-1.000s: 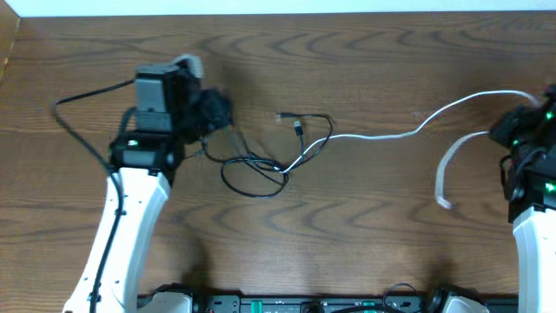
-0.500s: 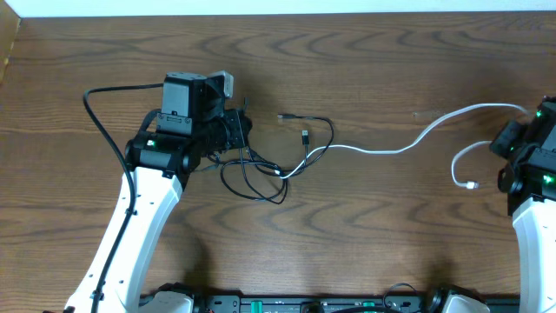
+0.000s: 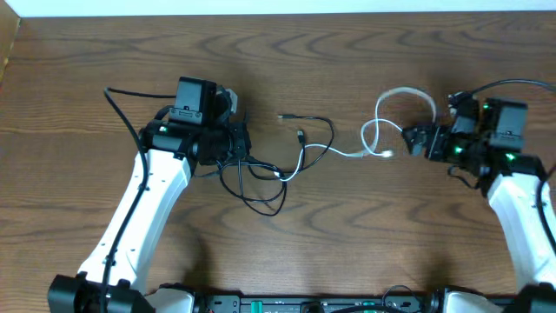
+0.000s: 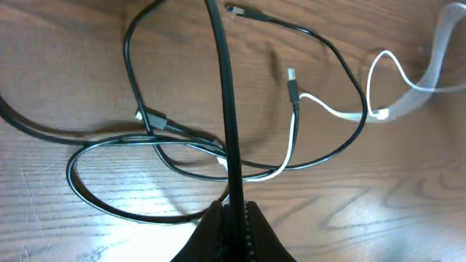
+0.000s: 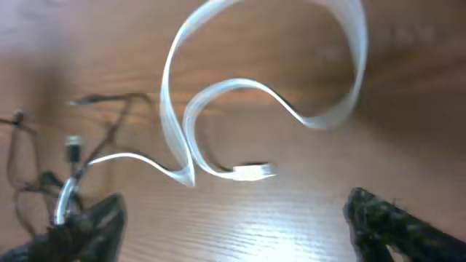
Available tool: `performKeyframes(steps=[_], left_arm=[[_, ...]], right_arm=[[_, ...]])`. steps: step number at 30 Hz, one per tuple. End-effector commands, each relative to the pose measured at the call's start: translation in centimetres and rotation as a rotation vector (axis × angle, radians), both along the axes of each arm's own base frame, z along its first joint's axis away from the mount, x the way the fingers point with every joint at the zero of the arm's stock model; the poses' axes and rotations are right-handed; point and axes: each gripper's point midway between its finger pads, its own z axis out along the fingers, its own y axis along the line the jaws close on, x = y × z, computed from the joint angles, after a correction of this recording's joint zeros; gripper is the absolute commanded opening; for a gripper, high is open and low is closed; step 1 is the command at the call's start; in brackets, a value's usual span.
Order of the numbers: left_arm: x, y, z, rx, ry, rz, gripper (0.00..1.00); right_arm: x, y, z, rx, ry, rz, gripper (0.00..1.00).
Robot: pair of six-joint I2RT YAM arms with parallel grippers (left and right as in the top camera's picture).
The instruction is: Untangle cables
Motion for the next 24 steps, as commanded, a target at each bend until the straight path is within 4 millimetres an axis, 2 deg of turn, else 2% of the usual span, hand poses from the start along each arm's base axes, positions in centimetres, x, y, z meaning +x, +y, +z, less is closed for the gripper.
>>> performKeyframes(steps=[1, 3, 6, 10, 14, 19, 24], left_arm=[[0.0, 0.1, -0.2, 0.013, -0.002, -0.012, 0.08], [0.0, 0.1, -0.2, 0.013, -0.002, -0.012, 0.08], [0.0, 0.1, -0.2, 0.013, -0.002, -0.012, 0.08], [0.0, 0.1, -0.2, 0.013, -0.002, -0.012, 0.08], [0.0, 0.1, -0.2, 0.013, -0.001, -0.012, 0.08], [0.0, 0.1, -0.2, 0.013, -0.001, -0.012, 0.08], [0.0, 0.1, -0.2, 0.013, -0.001, -0.012, 0.08]], right_arm=[[-0.4, -0.7, -2.2, -0.066, 0.081, -0.007, 0.99], [-0.5, 0.3, -2.5, -0.011, 0.093, 0.025, 0.99], [-0.2, 2.6, -1.8, 0.111, 0.065, 0.101, 0.99], [0.2, 4.1, -1.3, 0.137, 0.039, 0.14, 0.97], [0.2, 5.2, -2.4, 0.024, 0.067, 0.121, 0.86], [0.4, 5.9, -3.6, -0.111, 0.088, 0.05, 0.66], [1.4, 8.2, -5.2, -0.118, 0.085, 0.059, 0.58]])
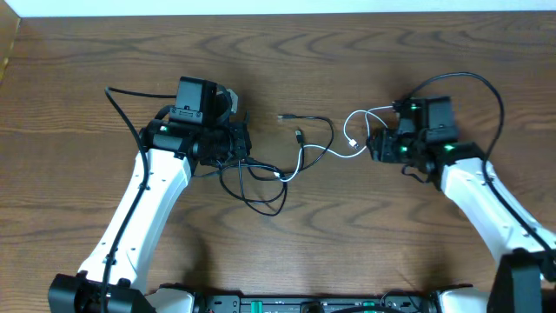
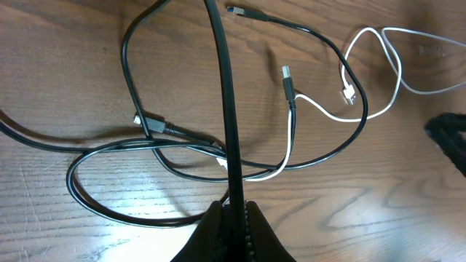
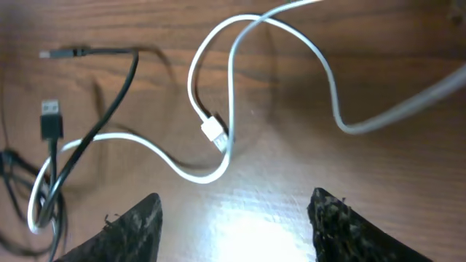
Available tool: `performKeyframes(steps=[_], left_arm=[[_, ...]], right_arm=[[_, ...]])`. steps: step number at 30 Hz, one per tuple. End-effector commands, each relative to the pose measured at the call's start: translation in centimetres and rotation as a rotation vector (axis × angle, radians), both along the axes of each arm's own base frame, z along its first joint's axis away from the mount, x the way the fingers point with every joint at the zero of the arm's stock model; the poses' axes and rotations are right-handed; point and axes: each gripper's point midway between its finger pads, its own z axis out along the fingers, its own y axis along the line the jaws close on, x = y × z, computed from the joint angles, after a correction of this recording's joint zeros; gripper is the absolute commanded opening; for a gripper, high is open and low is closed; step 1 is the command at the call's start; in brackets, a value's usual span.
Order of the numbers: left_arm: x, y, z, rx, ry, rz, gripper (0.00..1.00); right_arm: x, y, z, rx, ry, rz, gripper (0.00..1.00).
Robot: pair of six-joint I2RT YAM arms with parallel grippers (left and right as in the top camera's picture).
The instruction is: Untangle cables
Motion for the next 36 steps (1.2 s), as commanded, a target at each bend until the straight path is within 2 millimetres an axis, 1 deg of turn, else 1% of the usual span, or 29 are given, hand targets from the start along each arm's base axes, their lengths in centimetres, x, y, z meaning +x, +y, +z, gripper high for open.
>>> performKeyframes(steps=[1, 4, 7, 8, 11, 12, 15, 16, 18, 20, 21, 23, 24, 25, 26, 28, 29, 30, 31, 33, 36], left_arm=[[0.0, 0.1, -0.1, 0.013, -0.004, -0.012, 0.08], [0.0, 0.1, -0.1, 0.012, -0.004, -0.012, 0.08], [0.0, 0.1, -0.1, 0.013, -0.004, -0.012, 0.08], [0.0, 0.1, -0.1, 0.013, -0.004, -0.012, 0.08], [0.0, 0.1, -0.1, 0.013, -0.004, -0.012, 0.08], [0.0, 0.1, -0.1, 0.013, -0.004, -0.012, 0.08], [0.0, 0.1, -0.1, 0.013, -0.004, -0.012, 0.08], [0.0, 0.1, -0.1, 0.013, -0.004, -0.012, 0.08], [0.0, 0.1, -0.1, 0.013, -0.004, -0.012, 0.08], [0.0, 0.1, -0.1, 0.013, -0.004, -0.012, 0.08], [0.0, 0.1, -0.1, 0.013, -0.004, -0.012, 0.08], [0.0, 0.1, -0.1, 0.013, -0.004, -0.012, 0.08], [0.0, 0.1, -0.1, 0.013, -0.004, -0.012, 0.08], [0.0, 0.1, -0.1, 0.013, -0.004, -0.012, 0.08], [0.0, 0.1, -0.1, 0.013, -0.004, -0.012, 0.08], [0.0, 0.1, -0.1, 0.013, -0.004, -0.012, 0.07], [0.0, 0.1, -0.1, 0.013, -0.004, -0.012, 0.08], [0.0, 0.1, -0.1, 0.013, -0.004, -0.012, 0.08], [0.0, 0.1, -0.1, 0.013, -0.004, -0.012, 0.08], [0.0, 0.1, -0.1, 0.013, -0.004, -0.012, 0.08], [0.0, 0.1, -0.1, 0.013, -0.004, -0.012, 0.08]], right_arm=[[0.8, 0.8, -1.9, -0.029, 0.02, -0.029, 0.56], [1.6, 1.9, -3.3, -0.024, 0.017, -0.014, 0.48], [2.7, 2.1, -4.9, 0.003, 0.022, -0.067, 0.46], [3.1, 2.2, -5.5, 0.015, 0.026, -0.086, 0.44], [3.4, 2.3, -6.7, 0.033, 0.044, -0.119, 0.4], [3.4, 2.3, -7.2, 0.03, 0.053, -0.12, 0.31], [3.4, 2.2, -7.1, 0.031, 0.05, -0.121, 0.07], [3.6, 2.2, -6.7, 0.033, 0.037, -0.123, 0.01], [4.2, 1.4, -5.2, 0.037, 0.001, -0.132, 0.01], [4.3, 0.0, -3.4, 0.028, -0.025, -0.145, 0.01], [4.4, -1.2, -2.2, 0.021, -0.039, -0.16, 0.01], [4.3, -5.1, 0.6, -0.013, -0.048, -0.233, 0.01], [4.3, -5.9, 1.1, -0.02, -0.05, -0.245, 0.01], [4.1, -8.6, 3.0, -0.048, -0.057, -0.278, 0.01], [4.0, -10.6, 4.2, -0.073, -0.06, -0.31, 0.01], [3.5, -15.2, 6.4, -0.145, -0.062, -0.429, 0.01], [3.4, -16.6, 7.1, -0.167, -0.066, -0.466, 0.01], [3.1, -19.2, 8.3, -0.203, -0.075, -0.537, 0.01], [2.9, -21.1, 9.3, -0.22, -0.083, -0.588, 0.01], [2.7, -23.5, 10.5, -0.226, -0.104, -0.65, 0.01], [2.4, -26.0, 11.6, -0.229, -0.134, -0.716, 0.01]])
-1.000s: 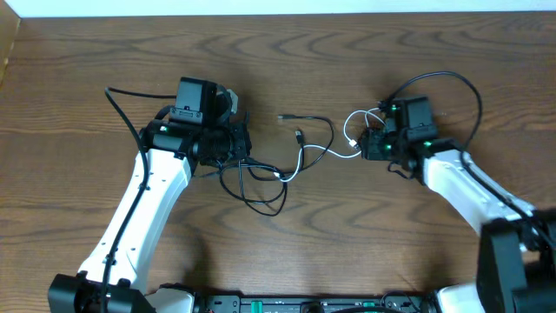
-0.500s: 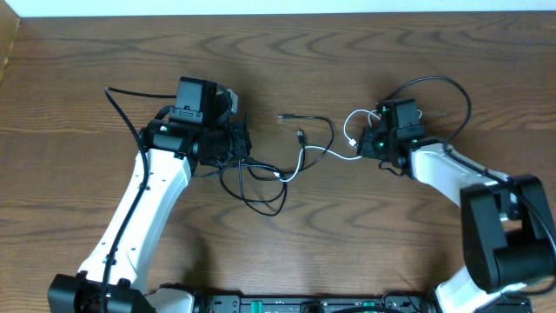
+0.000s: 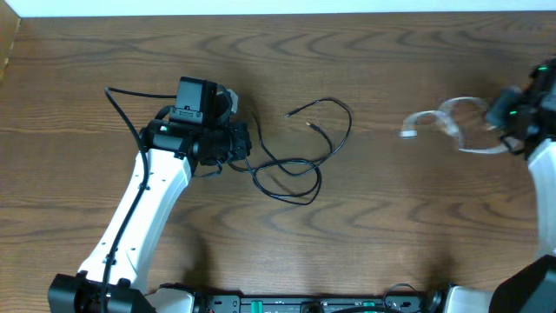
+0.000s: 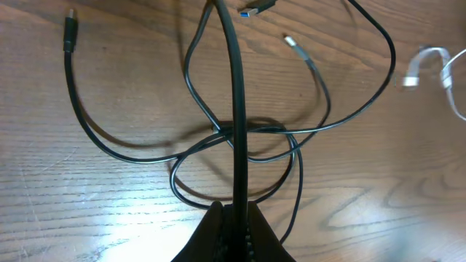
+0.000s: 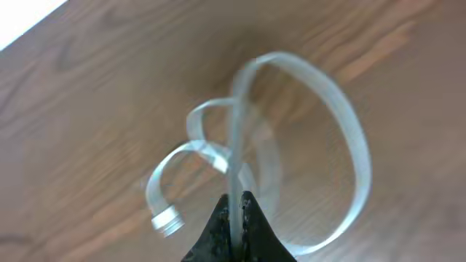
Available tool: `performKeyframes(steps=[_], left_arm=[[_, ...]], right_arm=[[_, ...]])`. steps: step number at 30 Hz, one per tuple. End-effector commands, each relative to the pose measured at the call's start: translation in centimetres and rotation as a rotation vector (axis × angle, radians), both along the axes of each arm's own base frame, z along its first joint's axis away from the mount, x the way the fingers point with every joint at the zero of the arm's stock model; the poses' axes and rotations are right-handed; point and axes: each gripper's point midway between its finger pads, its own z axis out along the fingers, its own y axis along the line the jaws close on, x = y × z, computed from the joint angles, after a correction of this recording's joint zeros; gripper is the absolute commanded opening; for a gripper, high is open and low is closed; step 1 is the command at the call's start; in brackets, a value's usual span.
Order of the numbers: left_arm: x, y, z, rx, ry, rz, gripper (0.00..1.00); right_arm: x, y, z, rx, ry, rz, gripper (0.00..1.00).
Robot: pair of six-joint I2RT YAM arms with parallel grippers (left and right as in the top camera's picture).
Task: Untangle cables
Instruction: 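Carry the white cable to the right edge and release it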
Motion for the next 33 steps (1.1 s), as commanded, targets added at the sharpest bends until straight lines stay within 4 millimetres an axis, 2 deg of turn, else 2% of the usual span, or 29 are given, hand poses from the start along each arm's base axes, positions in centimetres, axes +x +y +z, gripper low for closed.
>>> performKeyframes(steps=[1, 7, 13, 19, 23, 27, 28, 29, 30, 31, 33], left_arm=[[0.0, 0.1, -0.1, 0.012, -0.005, -0.012, 0.08], [0.0, 0.1, -0.1, 0.013, -0.004, -0.012, 0.08], [0.0, 0.1, -0.1, 0.012, -0.004, -0.012, 0.08], [0.0, 0.1, -0.1, 0.012, -0.004, -0.012, 0.08], [0.0, 0.1, -0.1, 0.012, -0.004, -0.013, 0.08], [0.0, 0.1, -0.1, 0.012, -0.003, -0.013, 0.08], [0.0, 0.1, -0.1, 0.013, -0.003, -0.013, 0.08], [-0.1, 0.1, -0.2, 0.013, 0.0, -0.013, 0.08], [-0.2, 0.1, -0.2, 0.014, 0.003, -0.013, 0.08], [-0.2, 0.1, -0.2, 0.014, 0.004, -0.013, 0.08], [-0.2, 0.1, -0.2, 0.014, 0.003, -0.012, 0.08]], right_arm=[[-0.3, -3.3, 2.4, -0.062, -0.055, -0.071, 0.01], [-0.4, -6.7, 3.9, -0.136, -0.111, -0.164, 0.01], [-2.6, -9.8, 4.3, -0.274, -0.047, -0.311, 0.01], [-3.5, -11.5, 4.6, -0.31, -0.04, -0.372, 0.01], [-3.9, -12.8, 4.1, -0.305, -0.036, -0.4, 0.02], [-3.9, -13.7, 2.2, -0.235, -0.021, -0.389, 0.02], [-3.8, -13.8, 1.7, -0.207, -0.022, -0.377, 0.08], [-3.7, -13.7, 1.3, -0.179, -0.028, -0.363, 0.22], [-3.4, -13.6, 0.9, -0.146, -0.036, -0.344, 0.4], [-3.2, -13.4, 0.8, -0.123, -0.046, -0.328, 0.5], [-2.9, -12.9, 0.7, -0.101, -0.058, -0.306, 0.59]])
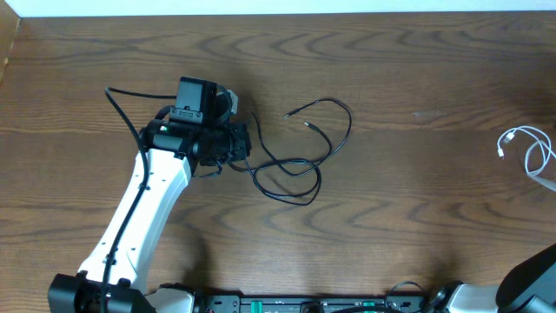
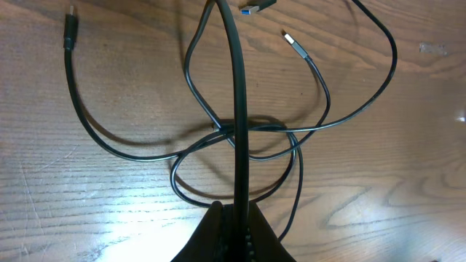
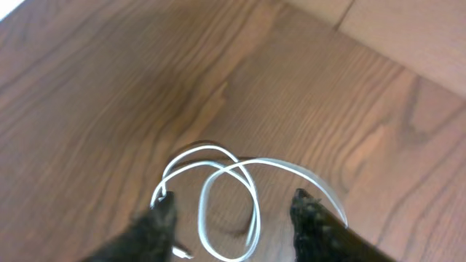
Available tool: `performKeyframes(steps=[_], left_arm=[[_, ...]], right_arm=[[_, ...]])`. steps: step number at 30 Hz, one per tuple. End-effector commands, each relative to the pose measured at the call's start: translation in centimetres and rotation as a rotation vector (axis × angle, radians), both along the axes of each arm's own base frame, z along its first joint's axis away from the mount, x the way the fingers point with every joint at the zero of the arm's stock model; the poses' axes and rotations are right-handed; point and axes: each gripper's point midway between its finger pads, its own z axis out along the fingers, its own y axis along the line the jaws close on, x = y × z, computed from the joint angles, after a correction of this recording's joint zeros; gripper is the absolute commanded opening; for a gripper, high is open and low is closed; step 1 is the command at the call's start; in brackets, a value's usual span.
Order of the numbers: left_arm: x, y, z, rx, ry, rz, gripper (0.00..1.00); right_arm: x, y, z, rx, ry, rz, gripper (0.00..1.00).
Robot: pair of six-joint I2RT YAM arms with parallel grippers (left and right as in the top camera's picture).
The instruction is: Untangle cables
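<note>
A black cable [image 1: 347, 130] lies in loose loops at the table's middle. One strand of it [image 2: 237, 94] runs straight into my left gripper [image 2: 234, 209], which is shut on it; in the overhead view the left gripper [image 1: 243, 143] sits at the loops' left end. A white cable [image 1: 519, 130] lies coiled by itself at the far right edge, well apart from the black one. My right gripper [image 3: 237, 222] hangs open above that coil [image 3: 255, 205], touching nothing. The right gripper itself is outside the overhead view.
The wooden table [image 1: 417, 226] shows bare wood between the two cables. Its back edge meets a white wall. In the right wrist view the table's edge [image 3: 342, 29] runs across the upper right corner, close to the white cable.
My right gripper was shut on the white cable, holding it up at the right. Now it is open and the cable lies on the table at the far right edge. The left side is unchanged.
At first the white cable was threaded through the black loops, my left gripper shut on the black one and my right open nearby. Then the right gripper was closer over the white cable. Later it held that cable free, off to the right, and it has now let go.
</note>
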Motion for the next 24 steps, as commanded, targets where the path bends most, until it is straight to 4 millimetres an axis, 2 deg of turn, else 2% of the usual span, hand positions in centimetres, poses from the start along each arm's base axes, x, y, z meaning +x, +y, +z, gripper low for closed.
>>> performKeyframes(steps=[1, 3, 8, 10, 11, 14, 15, 17, 19, 20, 23, 24], left_arm=[[0.0, 0.1, -0.1, 0.012, -0.003, -0.013, 0.08], [0.0, 0.1, -0.1, 0.012, -0.003, -0.013, 0.08], [0.0, 0.1, -0.1, 0.012, -0.003, -0.013, 0.08], [0.0, 0.1, -0.1, 0.012, -0.004, -0.013, 0.08], [0.1, 0.0, -0.1, 0.009, -0.01, -0.013, 0.08], [0.8, -1.5, 1.0, -0.065, -0.054, -0.051, 0.08], [1.4, -2.9, 2.2, -0.142, -0.1, -0.091, 0.07], [2.2, -5.3, 4.8, -0.289, -0.19, -0.171, 0.08], [2.7, -7.2, 7.9, -0.438, -0.256, -0.224, 0.08], [3.1, -8.2, 9.9, -0.523, -0.3, -0.252, 0.08], [3.1, -9.8, 14.7, -0.71, -0.378, -0.327, 0.08], [3.0, -10.0, 15.5, -0.741, -0.388, -0.344, 0.08]], right_arm=[[1.6, 1.2, 0.5, 0.064, -0.066, 0.084, 0.61], [2.4, 2.5, 0.4, 0.117, -0.098, 0.142, 0.65], [4.8, 7.3, 0.9, 0.307, -0.215, 0.353, 0.66], [5.3, 9.7, 1.1, 0.39, -0.245, 0.438, 0.69], [5.5, 11.5, 1.1, 0.44, -0.25, 0.497, 0.72], [5.8, 16.1, 0.8, 0.511, -0.218, 0.648, 0.76], [5.7, 18.1, 0.4, 0.523, -0.184, 0.703, 0.79], [5.6, 20.7, -0.1, 0.525, -0.135, 0.79, 0.82], [5.4, 24.3, -0.5, 0.512, -0.079, 0.918, 0.83], [5.3, 25.3, -0.7, 0.509, -0.063, 0.945, 0.83], [5.3, 29.3, -1.7, 0.46, 0.017, 1.026, 0.86], [5.3, 29.9, -2.0, 0.449, 0.036, 1.037, 0.86]])
